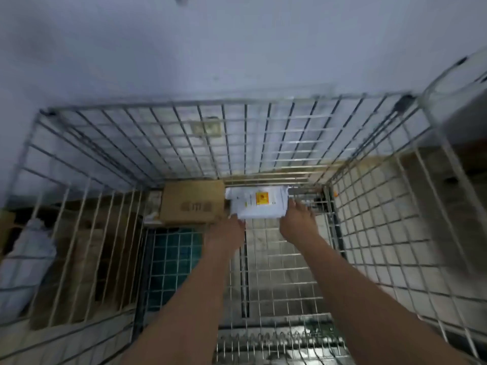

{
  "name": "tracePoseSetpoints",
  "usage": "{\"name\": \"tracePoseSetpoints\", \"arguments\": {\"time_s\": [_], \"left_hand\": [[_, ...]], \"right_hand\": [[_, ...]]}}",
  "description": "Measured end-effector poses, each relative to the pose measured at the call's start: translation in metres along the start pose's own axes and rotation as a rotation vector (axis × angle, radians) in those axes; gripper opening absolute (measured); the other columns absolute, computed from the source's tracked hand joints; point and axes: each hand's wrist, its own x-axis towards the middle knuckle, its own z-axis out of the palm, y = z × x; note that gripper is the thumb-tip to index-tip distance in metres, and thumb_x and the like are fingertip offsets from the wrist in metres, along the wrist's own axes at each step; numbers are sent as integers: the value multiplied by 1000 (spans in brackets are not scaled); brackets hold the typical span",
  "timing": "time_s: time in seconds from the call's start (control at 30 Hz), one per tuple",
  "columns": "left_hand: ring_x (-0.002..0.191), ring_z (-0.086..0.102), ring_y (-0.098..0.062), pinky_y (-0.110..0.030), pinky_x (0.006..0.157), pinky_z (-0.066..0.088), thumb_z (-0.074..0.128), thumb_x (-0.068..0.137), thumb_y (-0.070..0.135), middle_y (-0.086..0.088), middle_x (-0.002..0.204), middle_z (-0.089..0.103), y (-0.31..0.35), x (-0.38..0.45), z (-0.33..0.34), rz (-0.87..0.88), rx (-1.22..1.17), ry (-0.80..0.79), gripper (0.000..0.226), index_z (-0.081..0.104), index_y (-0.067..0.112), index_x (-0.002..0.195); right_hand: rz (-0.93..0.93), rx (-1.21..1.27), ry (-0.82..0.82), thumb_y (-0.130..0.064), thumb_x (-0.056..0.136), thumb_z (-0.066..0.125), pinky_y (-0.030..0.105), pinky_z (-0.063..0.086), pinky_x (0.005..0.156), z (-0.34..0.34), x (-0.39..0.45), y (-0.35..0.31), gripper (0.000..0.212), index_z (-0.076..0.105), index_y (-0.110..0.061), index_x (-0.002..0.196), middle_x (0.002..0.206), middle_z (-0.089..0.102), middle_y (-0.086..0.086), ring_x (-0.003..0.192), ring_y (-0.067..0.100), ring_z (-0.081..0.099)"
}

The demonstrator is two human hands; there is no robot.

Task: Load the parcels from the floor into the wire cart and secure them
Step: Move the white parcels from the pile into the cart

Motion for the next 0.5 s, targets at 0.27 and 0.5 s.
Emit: {"name": "tracePoseSetpoints", "arguments": {"time_s": [0.27,0.5], "left_hand": [[128,51,-36,-55,108,40,31,102,40,-16,143,52,-11,-168,-166,-68,196,-6,49,49,13,140],[151,16,-32,-61,120,12,22,105,44,-7,166,14,-75,-306,-270,-104,84,114,57,19,22,158]], "right_hand": [[-184,-112,-31,-27,102,40,51,8,122,-125,-174,-87,65,11,-11,158,165,9,13,152,32,12],[-353,-149,-10,-31,102,41,50,8,123,-170,-313,-176,64,15,-10,157,164,13,12,151,30,14]]}}
